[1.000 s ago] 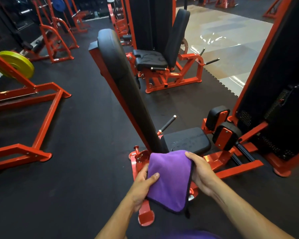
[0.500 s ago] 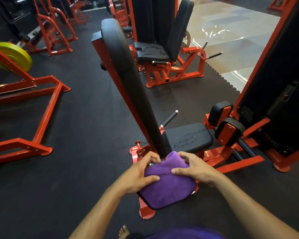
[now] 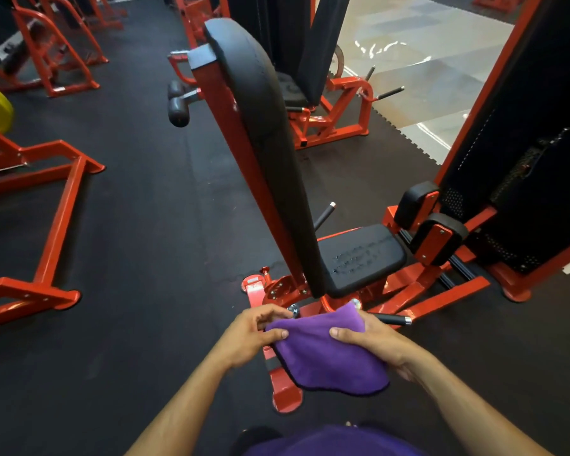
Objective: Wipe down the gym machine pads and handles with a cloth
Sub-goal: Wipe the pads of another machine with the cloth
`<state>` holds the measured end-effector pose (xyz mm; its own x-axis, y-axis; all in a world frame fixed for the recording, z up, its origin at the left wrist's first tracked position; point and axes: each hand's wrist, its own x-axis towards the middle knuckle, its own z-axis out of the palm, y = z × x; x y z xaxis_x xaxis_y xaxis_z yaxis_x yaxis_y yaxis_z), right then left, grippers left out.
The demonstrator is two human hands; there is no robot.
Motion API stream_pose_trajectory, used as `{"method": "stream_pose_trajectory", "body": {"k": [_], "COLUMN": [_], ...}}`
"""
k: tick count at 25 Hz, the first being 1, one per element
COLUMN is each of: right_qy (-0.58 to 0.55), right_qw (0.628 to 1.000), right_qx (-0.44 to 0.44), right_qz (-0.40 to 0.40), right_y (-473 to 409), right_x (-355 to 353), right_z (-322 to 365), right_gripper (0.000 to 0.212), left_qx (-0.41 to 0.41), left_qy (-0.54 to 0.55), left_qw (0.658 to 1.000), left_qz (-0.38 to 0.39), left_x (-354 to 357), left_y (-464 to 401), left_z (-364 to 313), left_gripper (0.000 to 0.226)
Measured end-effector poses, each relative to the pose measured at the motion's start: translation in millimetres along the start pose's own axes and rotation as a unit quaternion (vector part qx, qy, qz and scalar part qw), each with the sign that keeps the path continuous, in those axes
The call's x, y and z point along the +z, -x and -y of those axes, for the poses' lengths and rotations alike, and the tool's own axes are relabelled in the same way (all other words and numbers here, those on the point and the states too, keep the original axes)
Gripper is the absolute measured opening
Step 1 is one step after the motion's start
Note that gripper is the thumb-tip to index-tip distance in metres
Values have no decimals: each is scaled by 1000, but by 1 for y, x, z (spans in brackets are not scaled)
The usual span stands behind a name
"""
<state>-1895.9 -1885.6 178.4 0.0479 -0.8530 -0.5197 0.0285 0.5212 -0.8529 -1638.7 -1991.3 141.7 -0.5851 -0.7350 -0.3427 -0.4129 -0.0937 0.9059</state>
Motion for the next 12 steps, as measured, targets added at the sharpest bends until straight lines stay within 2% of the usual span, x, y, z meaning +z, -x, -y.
{"method": "stream_pose_trajectory", "body": {"k": [3, 5, 9, 10, 12], "right_qy": [-5, -12, -145, -177, -239], "right_qw": [999, 999, 989, 982, 963], "right_qx": [36, 34, -9, -26, -69], "right_qz": [29, 18, -42, -66, -108], "right_y": [3, 3, 0, 1, 6], "right_x": [31, 53, 96, 105, 117], "right_z": [21, 38, 78, 90, 119], "right_gripper": [37, 38, 37, 39, 44], "left_qx": [32, 53, 67, 90, 167], "left_qy": [-4, 4, 97, 101, 68], "left_qw": [999, 998, 993, 991, 977], "left_qz": [19, 17, 10, -12, -112], "left_x": [-35, -62, -113, -125, -149], "left_y": [-6, -11, -20, -25, -40], "left_z": [-6, -10, -22, -29, -50], "left_gripper": [25, 25, 27, 25, 22]}}
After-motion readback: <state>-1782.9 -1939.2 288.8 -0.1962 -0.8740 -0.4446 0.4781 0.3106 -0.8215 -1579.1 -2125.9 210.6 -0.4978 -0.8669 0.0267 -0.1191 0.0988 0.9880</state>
